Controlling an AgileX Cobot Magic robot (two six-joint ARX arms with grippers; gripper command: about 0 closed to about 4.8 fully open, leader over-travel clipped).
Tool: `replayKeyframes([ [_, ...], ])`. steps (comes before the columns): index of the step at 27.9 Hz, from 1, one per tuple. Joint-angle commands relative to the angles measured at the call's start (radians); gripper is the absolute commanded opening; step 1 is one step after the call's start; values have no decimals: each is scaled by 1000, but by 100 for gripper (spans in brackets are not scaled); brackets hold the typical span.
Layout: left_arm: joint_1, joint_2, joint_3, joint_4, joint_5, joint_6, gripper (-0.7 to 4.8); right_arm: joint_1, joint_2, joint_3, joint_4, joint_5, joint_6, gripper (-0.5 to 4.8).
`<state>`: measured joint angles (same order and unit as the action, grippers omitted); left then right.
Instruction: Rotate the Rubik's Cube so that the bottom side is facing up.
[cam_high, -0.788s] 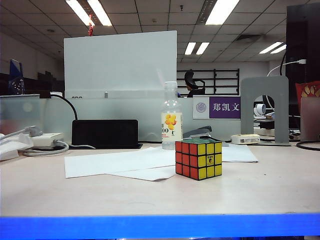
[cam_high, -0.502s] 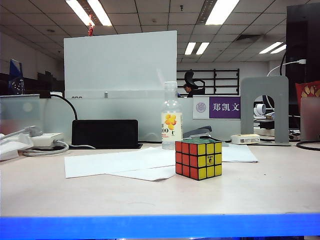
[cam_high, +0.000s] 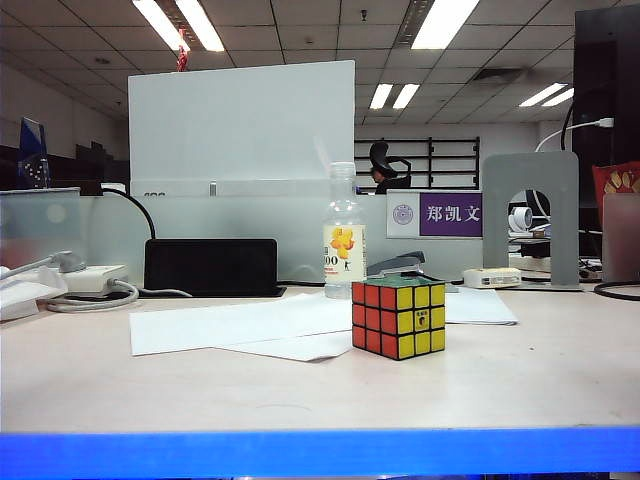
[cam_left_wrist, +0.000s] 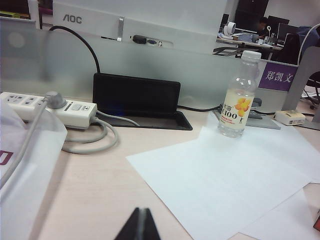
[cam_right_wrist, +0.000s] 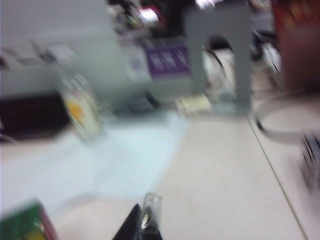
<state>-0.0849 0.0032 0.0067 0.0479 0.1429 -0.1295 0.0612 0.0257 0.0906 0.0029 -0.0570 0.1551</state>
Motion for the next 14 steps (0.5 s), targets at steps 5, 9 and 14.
replayKeyframes([
  [5, 1, -2, 2, 11, 3, 2, -5, 1, 423, 381, 14, -214, -28, 123],
  [9, 1, -2, 2, 11, 3, 2, -5, 2, 708, 608, -74, -354, -21, 277],
  [14, 1, -2, 2, 11, 3, 2, -5, 5, 1060, 945, -301, -513, -29, 277],
])
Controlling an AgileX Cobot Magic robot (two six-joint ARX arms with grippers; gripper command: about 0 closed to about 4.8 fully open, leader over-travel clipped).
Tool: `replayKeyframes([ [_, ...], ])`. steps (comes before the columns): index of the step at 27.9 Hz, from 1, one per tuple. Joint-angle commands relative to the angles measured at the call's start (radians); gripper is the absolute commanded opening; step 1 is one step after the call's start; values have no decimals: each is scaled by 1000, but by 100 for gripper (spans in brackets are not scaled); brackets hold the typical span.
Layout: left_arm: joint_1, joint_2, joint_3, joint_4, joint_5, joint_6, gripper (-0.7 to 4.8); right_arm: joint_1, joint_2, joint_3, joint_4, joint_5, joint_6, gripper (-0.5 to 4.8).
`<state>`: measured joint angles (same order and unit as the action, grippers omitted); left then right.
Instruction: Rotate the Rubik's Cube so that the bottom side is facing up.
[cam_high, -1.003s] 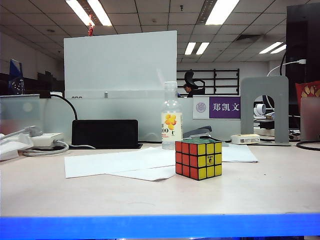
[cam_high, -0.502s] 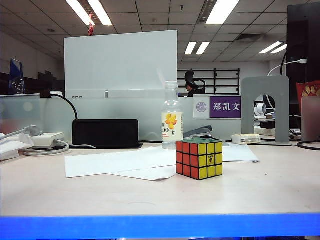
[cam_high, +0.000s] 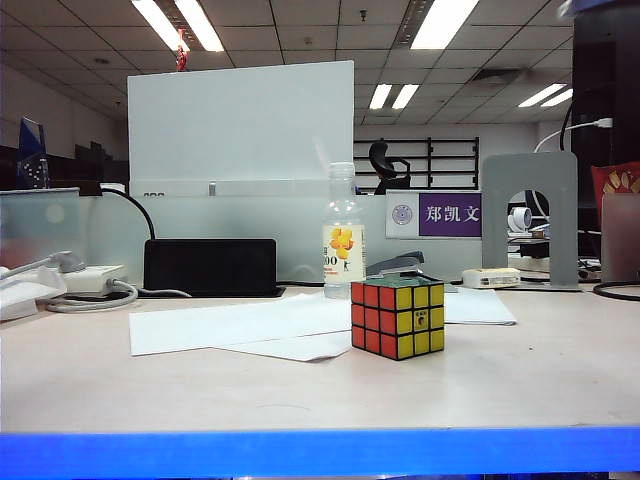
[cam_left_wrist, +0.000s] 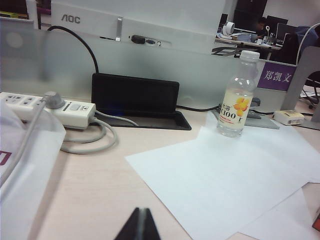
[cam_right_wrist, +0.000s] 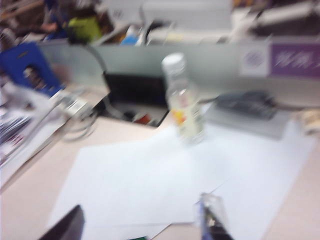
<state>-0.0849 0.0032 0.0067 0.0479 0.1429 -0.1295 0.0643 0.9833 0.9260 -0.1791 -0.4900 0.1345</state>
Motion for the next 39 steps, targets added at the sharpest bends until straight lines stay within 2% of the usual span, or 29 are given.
replayKeyframes([
  [1, 1, -2, 2, 12, 4, 2, -5, 7, 149, 142, -147, -90, -8, 277],
  [8, 1, -2, 2, 11, 3, 2, -5, 91, 319, 171, -280, -100, -135, 282],
  [9, 1, -2, 2, 11, 3, 2, -5, 111, 339, 171, -298, -99, -140, 293],
  [11, 1, -2, 2, 11, 4, 2, -5, 159, 393, 171, -339, -95, -157, 350],
  [14, 1, -2, 2, 11, 3, 2, -5, 229, 439, 171, -389, -76, -211, 352],
  [16, 1, -2, 2, 11, 4, 2, -5, 268, 454, 171, -403, -42, -222, 380],
  [18, 1, -2, 2, 11, 4, 2, -5, 298, 462, 171, -417, 0, -251, 383],
  [20, 1, -2, 2, 11, 4, 2, -5, 344, 470, 171, -425, 23, -290, 421],
  [22, 1, -2, 2, 11, 4, 2, -5, 369, 475, 171, -426, 55, -293, 424],
  [28, 1, -2, 2, 11, 4, 2, -5, 380, 521, 171, -440, 156, -301, 446],
  [33, 1, -2, 2, 12, 2, 2, -5, 380, 575, 171, -465, 159, -353, 446],
  [39, 1, -2, 2, 19, 4, -2, -5, 380, 584, 171, -462, 228, -395, 445],
])
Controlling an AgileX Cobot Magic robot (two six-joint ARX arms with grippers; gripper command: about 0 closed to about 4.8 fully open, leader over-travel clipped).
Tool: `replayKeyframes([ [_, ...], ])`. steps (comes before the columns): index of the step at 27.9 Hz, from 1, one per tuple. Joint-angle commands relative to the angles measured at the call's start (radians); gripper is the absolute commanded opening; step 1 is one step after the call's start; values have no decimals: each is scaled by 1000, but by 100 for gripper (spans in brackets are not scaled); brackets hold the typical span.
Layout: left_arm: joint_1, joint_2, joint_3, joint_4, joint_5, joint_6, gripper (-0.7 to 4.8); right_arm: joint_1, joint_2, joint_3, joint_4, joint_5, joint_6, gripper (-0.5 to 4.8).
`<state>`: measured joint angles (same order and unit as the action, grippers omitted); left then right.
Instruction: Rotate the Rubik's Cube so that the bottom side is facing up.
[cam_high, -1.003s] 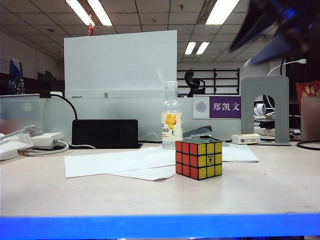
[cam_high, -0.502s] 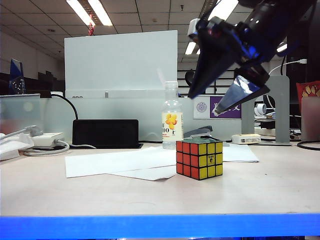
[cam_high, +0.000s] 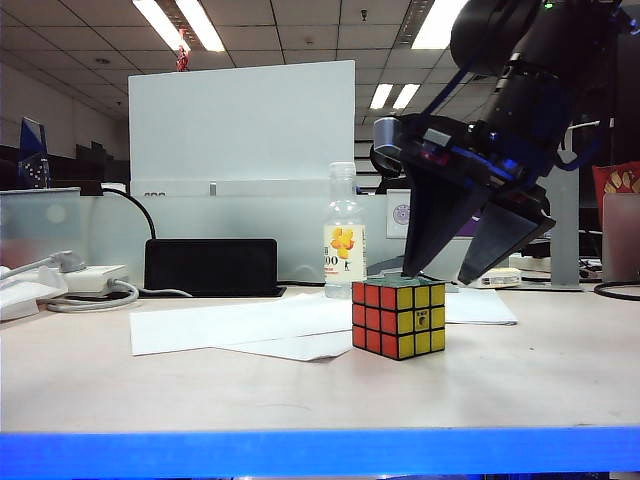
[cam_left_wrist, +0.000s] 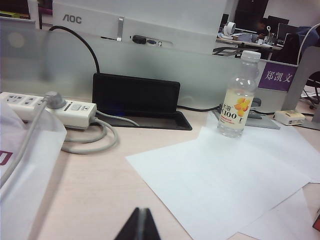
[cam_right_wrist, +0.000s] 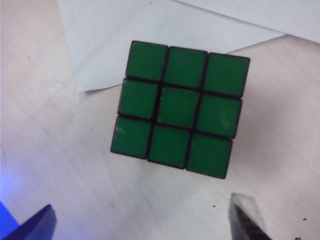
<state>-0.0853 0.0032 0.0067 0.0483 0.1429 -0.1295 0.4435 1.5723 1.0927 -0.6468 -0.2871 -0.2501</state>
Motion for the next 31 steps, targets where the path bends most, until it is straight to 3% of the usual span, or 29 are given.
replayKeyframes([
  [1, 2, -2, 2, 45, 4, -7, -5, 1, -2, 5, 6, 24, -16, 445],
  [2, 1, -2, 2, 54, 11, -51, -5, 1, -1, 5, 7, 23, -16, 445],
  [3, 1, -2, 2, 68, 58, -174, -5, 1, 7, 5, 24, 23, -17, 445],
  [4, 1, -2, 2, 72, 79, -211, -2, 1, 9, 5, 36, 23, -16, 445],
  [5, 0, -2, 2, 66, 147, -274, 84, 1, 19, 5, 72, 16, -15, 445],
  [8, -1, -2, 2, 10, 298, -294, 251, 7, 44, 21, 92, -48, 20, 446],
  [10, -2, -2, 2, -13, 374, -294, 257, 8, 55, 37, 95, -49, 45, 446],
  [14, -49, -2, 2, -48, 386, -356, 272, 15, 72, 49, 143, -47, 154, 446],
  [15, -77, -2, 2, -95, 385, -324, 330, 16, 91, 51, 158, -48, 184, 446],
  [16, -91, -1, 2, -117, 384, -297, 350, 16, 102, 56, 156, -44, 191, 446],
  [19, -174, 4, 2, -196, 328, -97, 473, 30, 162, 72, 129, -26, 192, 447],
  [23, -238, 4, 2, -159, 149, -54, 479, 47, 185, 72, 154, -1, 198, 445],
  [26, -238, 4, 2, -85, 122, -53, 479, 54, 199, 72, 160, 10, 206, 416],
  [29, -238, 4, 2, 0, 122, -43, 479, 64, 200, 73, 158, 19, 216, 256],
  [31, -238, 5, 2, 37, 124, -61, 479, 64, 200, 80, 151, -5, 229, 233],
])
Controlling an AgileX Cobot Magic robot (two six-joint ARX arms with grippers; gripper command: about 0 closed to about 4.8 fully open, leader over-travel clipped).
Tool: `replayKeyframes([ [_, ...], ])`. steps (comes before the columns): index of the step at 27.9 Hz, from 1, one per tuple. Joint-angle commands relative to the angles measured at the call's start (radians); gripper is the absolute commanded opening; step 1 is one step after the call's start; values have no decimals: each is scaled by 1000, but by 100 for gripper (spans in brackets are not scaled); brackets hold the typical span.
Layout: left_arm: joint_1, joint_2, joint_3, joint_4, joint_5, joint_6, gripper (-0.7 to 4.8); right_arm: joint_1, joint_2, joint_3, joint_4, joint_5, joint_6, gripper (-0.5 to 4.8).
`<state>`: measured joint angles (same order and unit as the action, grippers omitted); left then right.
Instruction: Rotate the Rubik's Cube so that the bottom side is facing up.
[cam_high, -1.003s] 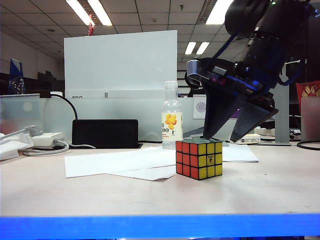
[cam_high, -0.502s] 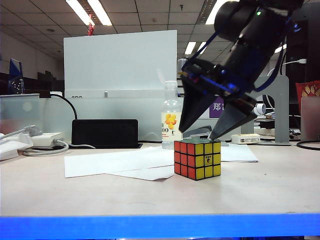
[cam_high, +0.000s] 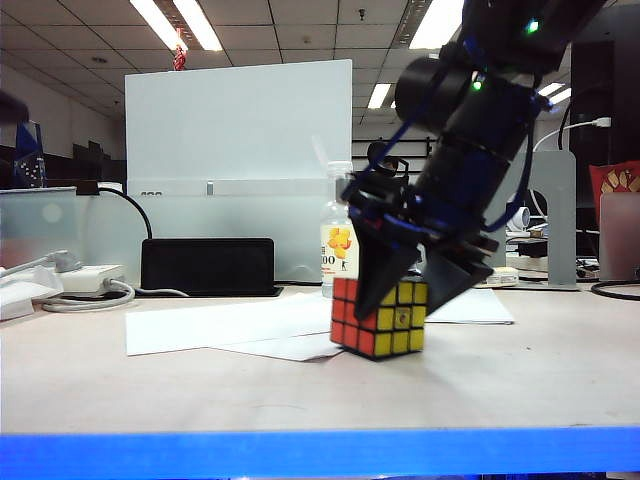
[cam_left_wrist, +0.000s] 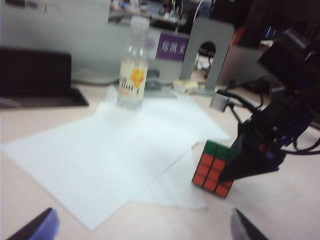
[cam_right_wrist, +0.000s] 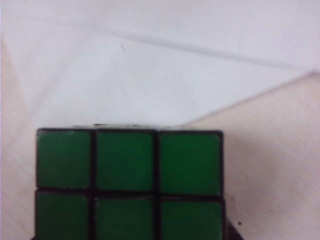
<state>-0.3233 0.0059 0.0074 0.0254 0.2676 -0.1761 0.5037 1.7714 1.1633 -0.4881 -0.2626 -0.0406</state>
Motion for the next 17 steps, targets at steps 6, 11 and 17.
replayKeyframes([
  [6, 0, 9, 1, 175, -22, -75, 479, 3, 0, 134, -65, -181, 71, 234],
  [11, 0, 135, 51, 313, -19, -81, 479, 3, -3, 394, -59, -375, 203, 234],
  [17, -1, 655, 274, 570, 144, 31, 479, 3, -4, 582, 10, -656, 449, 244],
])
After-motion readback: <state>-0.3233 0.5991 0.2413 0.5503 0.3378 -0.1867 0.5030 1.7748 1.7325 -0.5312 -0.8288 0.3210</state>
